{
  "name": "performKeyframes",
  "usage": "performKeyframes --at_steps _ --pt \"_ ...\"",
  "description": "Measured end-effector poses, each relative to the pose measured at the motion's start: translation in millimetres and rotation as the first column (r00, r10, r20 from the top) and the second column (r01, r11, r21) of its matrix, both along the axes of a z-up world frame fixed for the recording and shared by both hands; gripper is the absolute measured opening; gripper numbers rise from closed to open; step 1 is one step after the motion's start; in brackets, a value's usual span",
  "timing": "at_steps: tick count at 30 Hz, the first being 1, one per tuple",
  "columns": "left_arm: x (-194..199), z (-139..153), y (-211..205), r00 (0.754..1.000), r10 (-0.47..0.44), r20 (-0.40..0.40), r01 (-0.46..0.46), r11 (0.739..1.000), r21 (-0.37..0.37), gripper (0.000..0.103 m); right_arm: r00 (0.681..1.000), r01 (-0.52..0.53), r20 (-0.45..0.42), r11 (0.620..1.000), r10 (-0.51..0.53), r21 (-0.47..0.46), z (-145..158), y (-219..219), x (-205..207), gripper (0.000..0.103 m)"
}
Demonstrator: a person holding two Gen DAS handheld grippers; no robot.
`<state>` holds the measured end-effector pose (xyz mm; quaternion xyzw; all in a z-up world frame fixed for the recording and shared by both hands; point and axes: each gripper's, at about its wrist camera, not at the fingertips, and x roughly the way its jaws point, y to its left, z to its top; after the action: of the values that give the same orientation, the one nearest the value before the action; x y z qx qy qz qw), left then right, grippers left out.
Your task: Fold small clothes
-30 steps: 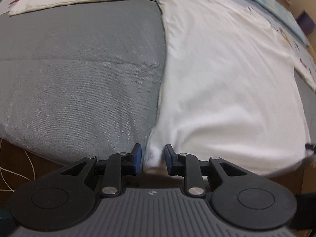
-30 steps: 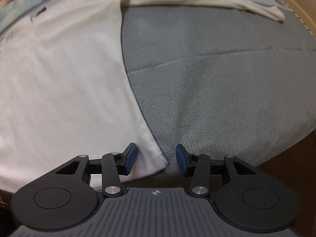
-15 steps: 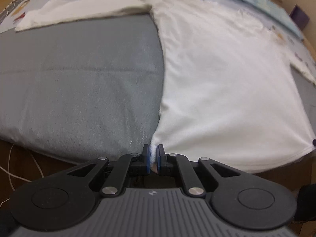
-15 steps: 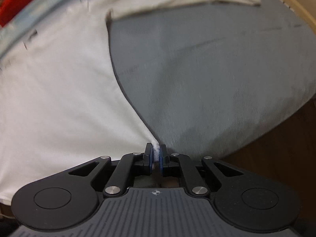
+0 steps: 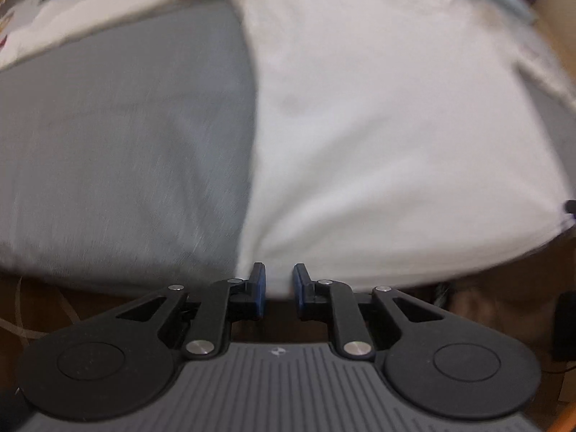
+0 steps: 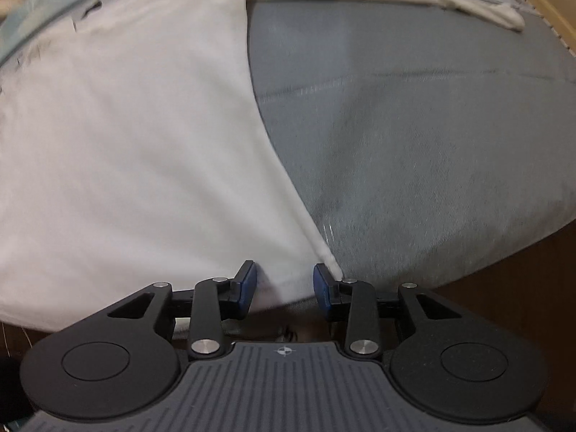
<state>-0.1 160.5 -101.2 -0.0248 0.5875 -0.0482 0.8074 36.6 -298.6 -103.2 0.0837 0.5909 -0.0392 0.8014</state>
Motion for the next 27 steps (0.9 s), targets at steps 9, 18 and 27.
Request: performKeyframes --at_steps 9,18,27 --pt "5 -7 3 0.999 0.031 -0.034 -0.031 1.0 0.002 0.027 0.999 -0.04 0.01 0.998 0.04 -0.048 14 6 3 0.045" --pt "14 -16 7 0.996 0.066 -0.062 -0.061 0.995 0.082 0.03 0.898 -0.021 0.439 0.998 -0.007 0.058 138 -32 5 0.046" --pt "18 -17 16 0.991 0.112 -0.069 -0.104 0.989 0.107 0.03 0.864 0.035 0.498 0.994 -0.082 0.104 122 -26 28 0.047"
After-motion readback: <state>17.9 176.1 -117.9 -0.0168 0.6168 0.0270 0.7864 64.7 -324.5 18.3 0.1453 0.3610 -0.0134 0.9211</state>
